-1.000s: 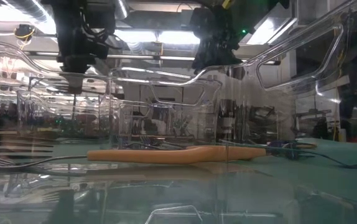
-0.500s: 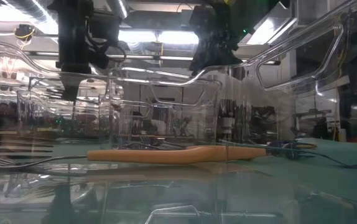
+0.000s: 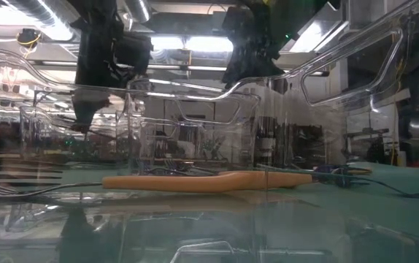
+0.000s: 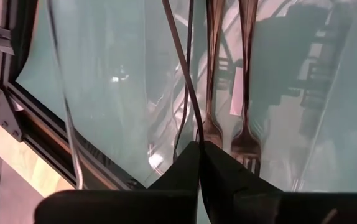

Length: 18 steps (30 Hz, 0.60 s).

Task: Sort silverware by color (type)
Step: Put the black fork into the top transparent bin

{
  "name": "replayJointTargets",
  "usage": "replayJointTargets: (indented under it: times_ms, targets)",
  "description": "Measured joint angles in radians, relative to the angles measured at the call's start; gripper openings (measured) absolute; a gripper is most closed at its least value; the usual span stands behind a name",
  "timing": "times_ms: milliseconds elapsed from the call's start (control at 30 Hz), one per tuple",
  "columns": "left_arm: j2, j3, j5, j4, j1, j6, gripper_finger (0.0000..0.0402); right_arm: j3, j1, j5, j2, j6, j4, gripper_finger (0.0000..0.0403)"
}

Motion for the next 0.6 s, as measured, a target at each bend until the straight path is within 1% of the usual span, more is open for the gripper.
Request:
replayJointTargets:
  times_ms: [167,367,600]
  targets:
    - [0.044,0.000,0.000,0.004,0.000,0.006,0.0009,0.000,0.000,0.000,0.000,0.000,0.000,0.0066]
    - [0.081,0.000,0.000,0.008,0.000,0.051,0.0010,0.000,0.000,-0.002,0.000,0.000,0.000,0.0066]
    - [0.087,0.000,-0.003,0.010,0.000,0.051,0.0010,0.000,0.000,-0.046,0.000,0.000,0.001,0.0066]
